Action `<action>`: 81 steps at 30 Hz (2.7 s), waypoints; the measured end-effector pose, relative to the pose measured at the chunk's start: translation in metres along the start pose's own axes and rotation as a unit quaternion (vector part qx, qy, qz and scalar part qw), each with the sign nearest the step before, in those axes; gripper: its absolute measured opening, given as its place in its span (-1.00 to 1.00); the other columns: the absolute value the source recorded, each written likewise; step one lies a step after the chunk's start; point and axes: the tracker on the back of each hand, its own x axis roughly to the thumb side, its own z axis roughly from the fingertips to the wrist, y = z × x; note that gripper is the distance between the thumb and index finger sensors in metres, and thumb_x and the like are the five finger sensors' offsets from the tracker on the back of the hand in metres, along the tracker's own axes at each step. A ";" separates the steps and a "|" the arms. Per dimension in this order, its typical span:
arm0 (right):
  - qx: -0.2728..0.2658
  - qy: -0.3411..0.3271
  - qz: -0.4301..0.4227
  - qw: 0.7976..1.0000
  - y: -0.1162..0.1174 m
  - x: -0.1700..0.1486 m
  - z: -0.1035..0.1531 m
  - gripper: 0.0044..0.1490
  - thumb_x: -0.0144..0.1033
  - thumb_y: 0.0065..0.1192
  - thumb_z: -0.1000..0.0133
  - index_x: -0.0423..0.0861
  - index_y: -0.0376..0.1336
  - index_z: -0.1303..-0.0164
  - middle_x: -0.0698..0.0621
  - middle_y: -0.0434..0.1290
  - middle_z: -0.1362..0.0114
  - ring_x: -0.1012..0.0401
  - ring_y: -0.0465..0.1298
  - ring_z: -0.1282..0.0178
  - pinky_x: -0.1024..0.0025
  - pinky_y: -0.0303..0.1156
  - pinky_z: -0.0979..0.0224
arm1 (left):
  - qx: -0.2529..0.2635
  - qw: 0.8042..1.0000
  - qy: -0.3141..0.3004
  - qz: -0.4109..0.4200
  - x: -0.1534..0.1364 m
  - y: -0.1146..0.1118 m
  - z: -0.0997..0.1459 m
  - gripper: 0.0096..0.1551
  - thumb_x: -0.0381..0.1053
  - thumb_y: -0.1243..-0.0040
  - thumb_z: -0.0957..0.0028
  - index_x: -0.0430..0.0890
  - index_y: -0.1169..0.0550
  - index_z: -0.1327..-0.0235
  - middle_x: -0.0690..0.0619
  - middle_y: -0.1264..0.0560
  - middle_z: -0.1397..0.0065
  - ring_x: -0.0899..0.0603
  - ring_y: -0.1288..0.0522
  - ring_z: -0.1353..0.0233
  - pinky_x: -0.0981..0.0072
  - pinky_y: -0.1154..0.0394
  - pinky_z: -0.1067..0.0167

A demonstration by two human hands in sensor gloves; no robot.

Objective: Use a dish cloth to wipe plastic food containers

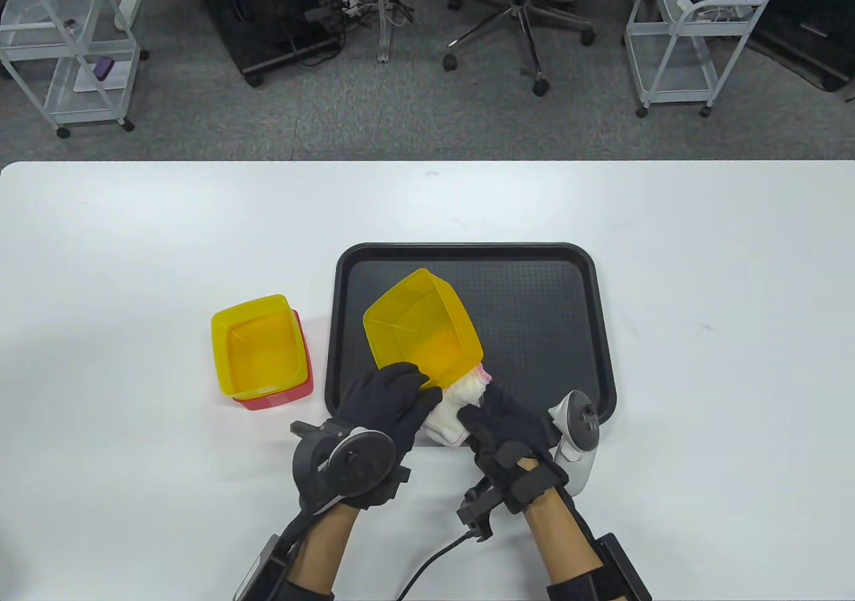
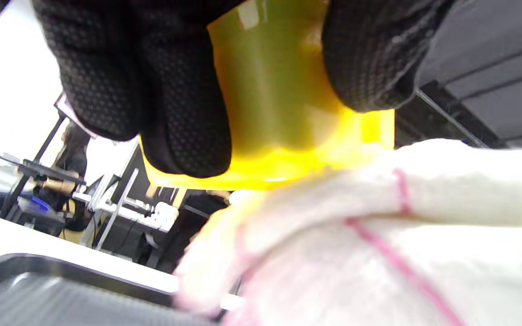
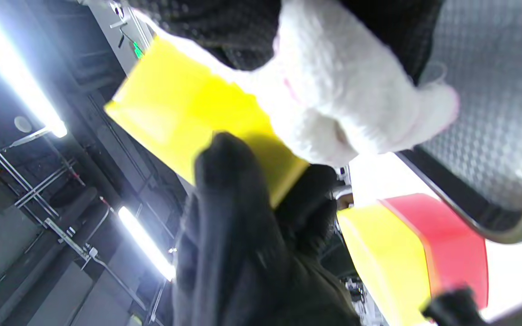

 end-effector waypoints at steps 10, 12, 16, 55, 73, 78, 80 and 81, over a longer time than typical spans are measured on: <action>-0.074 -0.051 -0.019 0.996 -0.030 0.003 -0.008 -0.29 -0.59 0.11 -0.12 -0.13 -0.02 -0.49 -0.23 0.09 -0.61 -0.24 0.24 -0.51 -0.17 0.33 -0.39 | -0.085 0.980 -0.071 0.167 0.030 -0.008 -0.002 -0.60 0.28 -0.29 -0.03 0.04 -0.78 0.16 0.16 -0.71 -0.15 -0.18 -0.77 -0.11 -0.10 -0.66 -0.28; -0.067 -0.035 -0.009 0.997 -0.033 0.000 -0.008 -0.29 -0.60 0.10 -0.13 -0.15 -0.02 -0.50 -0.24 0.11 -0.61 -0.25 0.26 -0.50 -0.16 0.34 -0.39 | -0.083 0.976 -0.085 0.180 0.037 -0.008 -0.001 -0.60 0.29 -0.29 -0.03 0.06 -0.78 0.17 0.19 -0.71 -0.15 -0.16 -0.77 -0.11 -0.08 -0.67 -0.28; -0.031 -0.013 -0.004 0.999 -0.022 -0.004 -0.003 -0.29 -0.60 0.12 -0.11 -0.19 0.01 -0.48 -0.29 0.14 -0.57 -0.25 0.32 -0.46 -0.14 0.39 -0.35 | -0.054 0.980 -0.067 0.181 0.037 -0.006 0.002 -0.60 0.28 -0.30 -0.03 0.05 -0.78 0.15 0.15 -0.70 -0.17 -0.17 -0.75 -0.13 -0.09 -0.65 -0.29; 0.097 0.009 -0.029 0.995 0.008 0.004 -0.004 -0.32 -0.55 0.13 -0.12 -0.28 0.05 -0.47 -0.37 0.26 -0.49 -0.24 0.47 -0.33 -0.04 0.53 -0.22 | -0.034 0.992 -0.028 -0.119 -0.036 0.050 -0.009 -0.56 0.29 -0.28 -0.04 0.04 -0.77 0.07 0.11 -0.69 -0.26 -0.29 -0.71 -0.25 -0.18 -0.58 -0.34; 0.027 0.021 0.022 0.999 -0.013 0.002 -0.001 -0.33 -0.57 0.13 -0.11 -0.28 0.06 -0.46 -0.39 0.25 -0.49 -0.27 0.45 -0.33 -0.07 0.51 -0.22 | -0.087 0.971 0.118 -0.186 -0.154 0.106 0.011 -0.56 0.26 -0.40 0.00 0.07 -0.76 -0.01 0.14 -0.64 -0.38 -0.44 -0.53 -0.49 -0.30 -0.41 -0.49; 0.030 0.022 0.029 0.999 -0.014 0.001 -0.001 -0.33 -0.57 0.13 -0.11 -0.28 0.07 -0.46 -0.39 0.25 -0.49 -0.27 0.45 -0.33 -0.08 0.51 -0.22 | -0.085 0.973 0.116 -0.179 -0.159 0.096 0.013 -0.57 0.26 -0.42 0.04 0.10 -0.77 0.01 0.18 -0.64 -0.38 -0.40 -0.52 -0.52 -0.26 -0.40 -0.52; 0.029 0.020 0.032 0.999 -0.015 0.001 -0.001 -0.33 -0.58 0.13 -0.11 -0.29 0.07 -0.46 -0.39 0.25 -0.48 -0.27 0.44 -0.33 -0.08 0.51 -0.22 | -0.082 0.973 0.119 -0.179 -0.161 0.094 0.015 -0.57 0.26 -0.43 0.05 0.11 -0.77 0.01 0.19 -0.65 -0.38 -0.38 -0.52 -0.53 -0.24 -0.40 -0.53; 0.028 0.020 0.035 0.999 -0.015 0.002 -0.001 -0.33 -0.58 0.13 -0.11 -0.28 0.07 -0.46 -0.39 0.25 -0.49 -0.27 0.44 -0.33 -0.08 0.50 -0.22 | -0.086 0.973 0.121 -0.180 -0.163 0.092 0.015 -0.57 0.26 -0.43 0.06 0.12 -0.77 0.01 0.20 -0.64 -0.38 -0.36 -0.52 -0.55 -0.22 -0.40 -0.53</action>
